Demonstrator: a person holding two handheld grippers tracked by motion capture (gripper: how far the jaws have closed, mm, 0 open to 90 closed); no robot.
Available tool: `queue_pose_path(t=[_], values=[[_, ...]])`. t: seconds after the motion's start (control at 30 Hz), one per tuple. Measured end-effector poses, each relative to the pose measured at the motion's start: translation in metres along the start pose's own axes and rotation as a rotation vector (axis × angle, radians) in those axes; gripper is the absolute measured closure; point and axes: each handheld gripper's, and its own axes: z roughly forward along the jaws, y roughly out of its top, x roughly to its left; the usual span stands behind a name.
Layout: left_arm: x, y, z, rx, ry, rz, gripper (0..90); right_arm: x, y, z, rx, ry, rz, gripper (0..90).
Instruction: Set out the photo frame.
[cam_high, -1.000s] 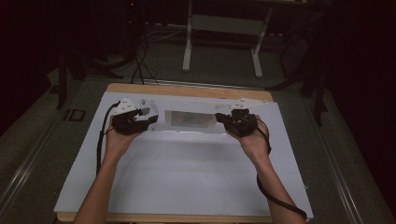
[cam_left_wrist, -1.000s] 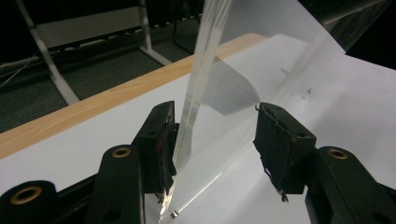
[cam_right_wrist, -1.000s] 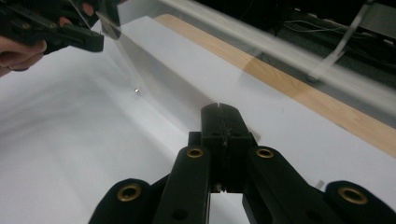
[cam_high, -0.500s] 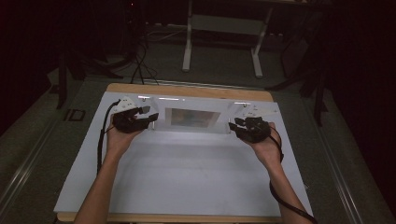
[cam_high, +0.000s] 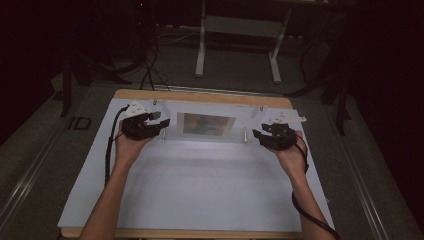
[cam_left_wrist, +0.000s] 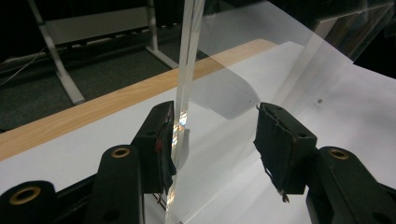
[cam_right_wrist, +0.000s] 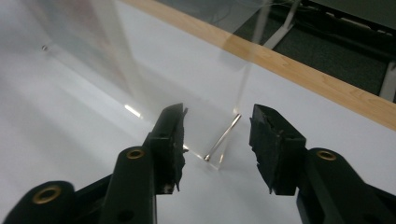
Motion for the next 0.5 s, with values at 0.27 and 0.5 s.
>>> queue_pose_path(t=[0.27,0.5], values=[[0.001,0.000,0.003,-0.009,0.010,-0.006,47.9,-0.004,0.006,0.014,-0.060,0.040,-0.021,46.9],[-0.002,0.001,0.010,0.023,0.058,0.028,44.6,-0.001,0.006,0.032,-0.084,0.069,-0.050,46.8]])
